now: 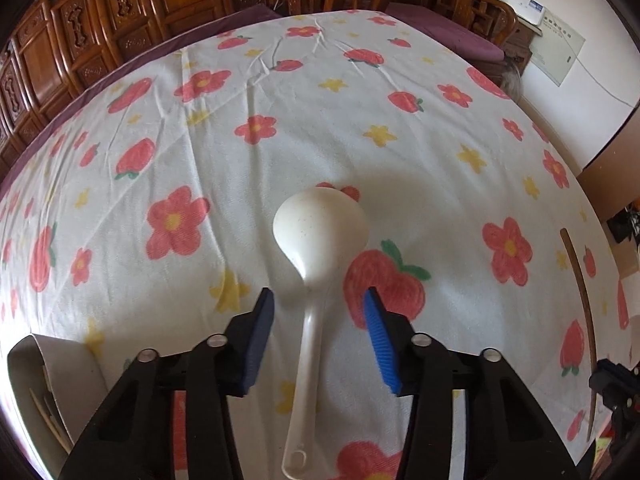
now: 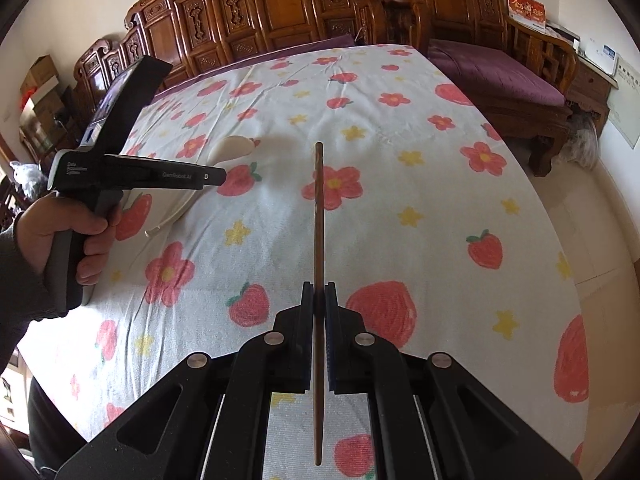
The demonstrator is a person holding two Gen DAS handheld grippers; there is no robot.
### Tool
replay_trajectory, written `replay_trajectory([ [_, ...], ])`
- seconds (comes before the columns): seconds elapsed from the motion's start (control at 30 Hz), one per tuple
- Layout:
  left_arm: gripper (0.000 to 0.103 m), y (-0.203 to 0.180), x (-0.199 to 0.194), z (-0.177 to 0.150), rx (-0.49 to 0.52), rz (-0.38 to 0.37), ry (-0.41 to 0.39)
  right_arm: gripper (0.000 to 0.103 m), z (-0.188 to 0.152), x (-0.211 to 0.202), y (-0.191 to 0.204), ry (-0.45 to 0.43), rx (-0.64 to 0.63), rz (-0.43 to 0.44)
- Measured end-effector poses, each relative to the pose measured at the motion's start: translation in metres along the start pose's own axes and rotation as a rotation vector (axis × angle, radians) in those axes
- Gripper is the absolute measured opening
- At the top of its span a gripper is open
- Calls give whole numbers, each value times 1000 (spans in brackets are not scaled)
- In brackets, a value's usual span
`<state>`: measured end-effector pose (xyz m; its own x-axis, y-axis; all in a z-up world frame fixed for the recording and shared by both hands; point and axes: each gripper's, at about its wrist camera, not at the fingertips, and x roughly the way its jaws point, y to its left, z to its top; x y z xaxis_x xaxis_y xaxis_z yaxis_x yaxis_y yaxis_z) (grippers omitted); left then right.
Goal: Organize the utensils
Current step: 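Grasp the white ladle by its handle with the left tool while the right tool holds the chopstick, then carry the white ladle to the tray with the left tool while the right tool holds the chopstick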
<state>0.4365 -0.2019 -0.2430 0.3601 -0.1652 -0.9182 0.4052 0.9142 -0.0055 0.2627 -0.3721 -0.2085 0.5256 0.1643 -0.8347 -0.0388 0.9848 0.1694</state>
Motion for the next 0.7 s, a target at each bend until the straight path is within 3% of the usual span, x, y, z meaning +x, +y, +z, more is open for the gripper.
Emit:
replay_trajectory([
  [0.07, 12, -2, 1, -1, 2, 7, 9, 6, 0, 0, 0, 0, 2, 4],
  [0.1, 9, -3, 0, -3, 1, 13, 10, 6, 0, 0, 0, 0, 0, 5],
  [0.7, 9, -10, -93, -57, 2, 26, -76, 6, 2, -20, 25, -44, -51, 33],
])
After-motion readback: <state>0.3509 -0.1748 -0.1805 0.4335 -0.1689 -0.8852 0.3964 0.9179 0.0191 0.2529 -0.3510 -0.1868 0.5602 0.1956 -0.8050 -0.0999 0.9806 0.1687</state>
